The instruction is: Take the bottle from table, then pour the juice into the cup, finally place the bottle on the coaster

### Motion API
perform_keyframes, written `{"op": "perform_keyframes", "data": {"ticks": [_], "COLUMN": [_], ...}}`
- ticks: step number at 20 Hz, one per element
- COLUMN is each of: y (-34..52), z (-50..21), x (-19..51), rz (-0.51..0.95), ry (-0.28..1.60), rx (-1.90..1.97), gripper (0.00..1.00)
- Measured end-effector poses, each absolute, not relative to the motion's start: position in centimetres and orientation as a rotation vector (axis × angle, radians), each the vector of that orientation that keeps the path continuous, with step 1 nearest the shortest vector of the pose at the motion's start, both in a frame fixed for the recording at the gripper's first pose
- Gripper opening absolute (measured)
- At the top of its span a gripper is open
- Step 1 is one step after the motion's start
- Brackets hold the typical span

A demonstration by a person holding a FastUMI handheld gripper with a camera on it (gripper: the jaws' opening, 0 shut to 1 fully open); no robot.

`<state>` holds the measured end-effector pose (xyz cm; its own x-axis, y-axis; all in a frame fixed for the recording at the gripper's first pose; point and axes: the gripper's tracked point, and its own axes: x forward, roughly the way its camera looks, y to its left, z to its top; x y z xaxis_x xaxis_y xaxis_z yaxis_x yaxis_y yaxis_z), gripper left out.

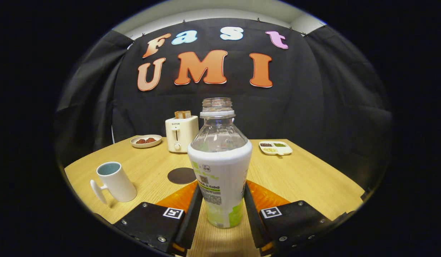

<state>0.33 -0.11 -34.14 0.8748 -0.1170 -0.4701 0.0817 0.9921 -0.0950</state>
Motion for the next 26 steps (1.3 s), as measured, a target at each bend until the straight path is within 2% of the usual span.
{"op": "perform_keyframes", "data": {"ticks": [12,26], "y": [3.4,8.6], "z": [-31.0,-31.8], "x": [3.6,5.4], "rz": [-0.038,0.071], "ry": [0.414,0.308], "rx": [-0.446,-1.028], "gripper": [0.62,0.62]}}
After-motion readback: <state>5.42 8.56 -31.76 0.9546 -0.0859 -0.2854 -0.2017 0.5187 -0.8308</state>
